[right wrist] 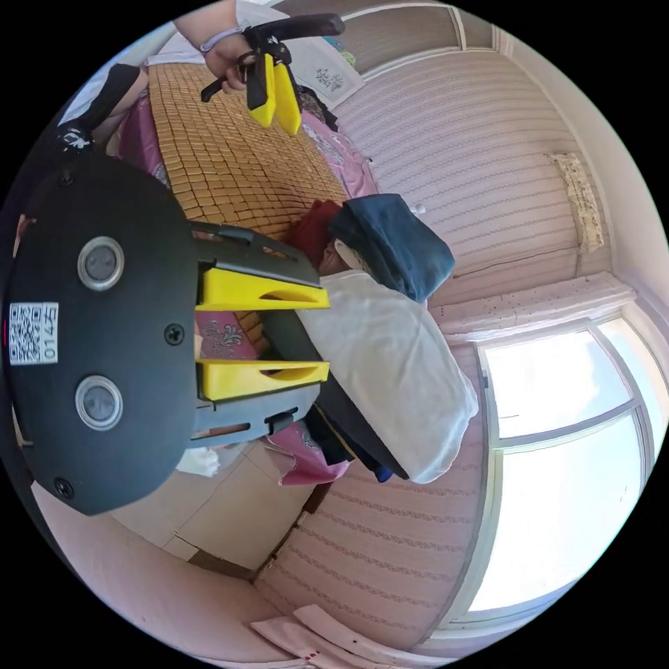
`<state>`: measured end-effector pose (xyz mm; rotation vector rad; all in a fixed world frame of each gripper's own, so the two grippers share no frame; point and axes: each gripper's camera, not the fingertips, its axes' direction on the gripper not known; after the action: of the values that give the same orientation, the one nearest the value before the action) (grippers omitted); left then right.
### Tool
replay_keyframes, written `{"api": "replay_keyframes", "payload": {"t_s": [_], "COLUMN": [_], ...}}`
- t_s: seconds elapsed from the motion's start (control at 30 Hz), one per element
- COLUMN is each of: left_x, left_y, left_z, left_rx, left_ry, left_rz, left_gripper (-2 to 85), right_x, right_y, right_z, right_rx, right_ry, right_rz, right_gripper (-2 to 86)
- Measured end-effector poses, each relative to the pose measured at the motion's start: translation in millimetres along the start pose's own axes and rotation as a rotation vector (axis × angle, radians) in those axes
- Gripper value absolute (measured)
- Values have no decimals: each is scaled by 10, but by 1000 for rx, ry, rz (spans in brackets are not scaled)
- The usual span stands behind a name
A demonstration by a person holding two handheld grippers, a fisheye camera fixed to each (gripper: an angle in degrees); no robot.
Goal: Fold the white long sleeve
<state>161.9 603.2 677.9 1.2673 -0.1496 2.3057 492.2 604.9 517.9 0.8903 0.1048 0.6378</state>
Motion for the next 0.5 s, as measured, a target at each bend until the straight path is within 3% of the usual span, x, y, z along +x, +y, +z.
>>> {"api": "replay_keyframes", "payload": {"t_s": [0.2, 0.33, 0.5], "left_x": [-308, -313, -257], "left_y": [-642, -964, -1280], "left_z": [1427, 2231, 3000], "left_rx": [-92, -174, -363], "left_ry": [34, 12, -13], "left_rz": [-82, -59, -23], "left_gripper": [138, 132, 59], "right_x": [647, 902, 978], "right_y": [-406, -447, -509], "right_z": [509, 767, 587], "right_rx": [11, -18, 0], "right_ry": [66, -2, -42], "right_rz": [140, 135, 75], "right_gripper": [124, 74, 29]}}
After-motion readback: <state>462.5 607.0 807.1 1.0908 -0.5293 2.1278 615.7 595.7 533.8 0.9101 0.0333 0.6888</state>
